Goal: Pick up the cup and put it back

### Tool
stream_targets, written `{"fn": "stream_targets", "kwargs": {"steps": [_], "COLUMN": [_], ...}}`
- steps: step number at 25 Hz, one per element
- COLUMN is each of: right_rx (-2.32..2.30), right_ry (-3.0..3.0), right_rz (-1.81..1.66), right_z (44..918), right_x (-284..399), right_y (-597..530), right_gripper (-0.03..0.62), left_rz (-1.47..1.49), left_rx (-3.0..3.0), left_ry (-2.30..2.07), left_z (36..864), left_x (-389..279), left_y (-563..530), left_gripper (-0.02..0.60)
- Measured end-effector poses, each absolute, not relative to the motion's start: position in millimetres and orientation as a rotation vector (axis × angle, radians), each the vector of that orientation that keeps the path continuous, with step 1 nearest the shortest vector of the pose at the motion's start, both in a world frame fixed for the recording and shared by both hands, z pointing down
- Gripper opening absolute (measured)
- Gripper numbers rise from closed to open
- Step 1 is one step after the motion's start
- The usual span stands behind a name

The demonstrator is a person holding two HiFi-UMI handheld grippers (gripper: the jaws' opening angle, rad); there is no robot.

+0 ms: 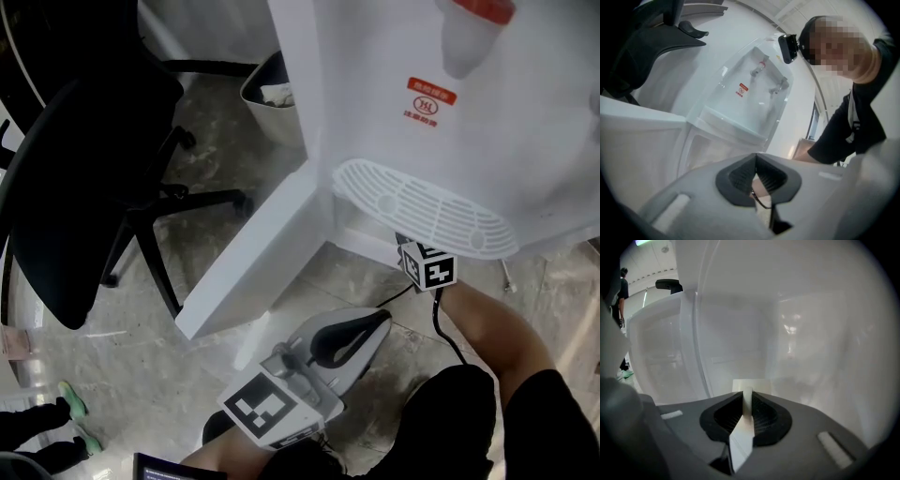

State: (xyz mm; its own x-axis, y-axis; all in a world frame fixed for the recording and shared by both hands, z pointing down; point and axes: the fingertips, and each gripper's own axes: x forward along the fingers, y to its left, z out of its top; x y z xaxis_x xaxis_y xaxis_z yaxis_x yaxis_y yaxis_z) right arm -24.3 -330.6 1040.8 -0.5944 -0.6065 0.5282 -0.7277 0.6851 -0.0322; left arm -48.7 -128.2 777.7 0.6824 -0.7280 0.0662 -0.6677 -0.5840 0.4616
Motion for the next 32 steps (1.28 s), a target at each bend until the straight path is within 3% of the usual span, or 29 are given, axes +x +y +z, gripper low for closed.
{"fn": "stream_targets", "kwargs": {"steps": [8,12,14,16,21,29,32], "right_rx": [1.049,1.034,1.053,1.08,1.134,1.193,1.139], "right_ry": [-2.411,-2.404,-2.397,-2.399,-2.393,-2.419,-2.466], "right_rz": [0.402,0.402,0.416,0.442,0.451,0.348,0.393], "right_z": [1046.7,1049.7,1049.5,1045.0,1034.8,1002.3,972.8], "right_x": [-14.3,-13.5,-10.7,-10.0,-10.3,-2.2,-1.9], "right_y": [-325.0,-316.4,-313.8,-311.8,-306.3,-299.3,-284.2], "right_gripper": [0.049,0.139,0.115,0.168,0.199,0.162,0.076], "left_rz": [-0.138,-0.149,-0.157,-0.156,-0.169,-0.177,-0.199], "left_rx": [2.449,2.457,2.46,2.461,2.457,2.463,2.401], "left_ry": [-1.063,-1.063,-1.067,-1.063,-1.067,-1.06,-1.09], "left_z": [785.8,781.8,779.2,778.4,774.0,765.4,757.2], "left_x": [-38.2,-37.0,-37.4,-37.1,-39.8,-39.5,-42.8], "left_y": [-130.7,-130.4,-129.8,-128.5,-125.7,-113.7,-106.3], "left_gripper": [0.003,0.005,0.003,0.005,0.003,0.005,0.005]}}
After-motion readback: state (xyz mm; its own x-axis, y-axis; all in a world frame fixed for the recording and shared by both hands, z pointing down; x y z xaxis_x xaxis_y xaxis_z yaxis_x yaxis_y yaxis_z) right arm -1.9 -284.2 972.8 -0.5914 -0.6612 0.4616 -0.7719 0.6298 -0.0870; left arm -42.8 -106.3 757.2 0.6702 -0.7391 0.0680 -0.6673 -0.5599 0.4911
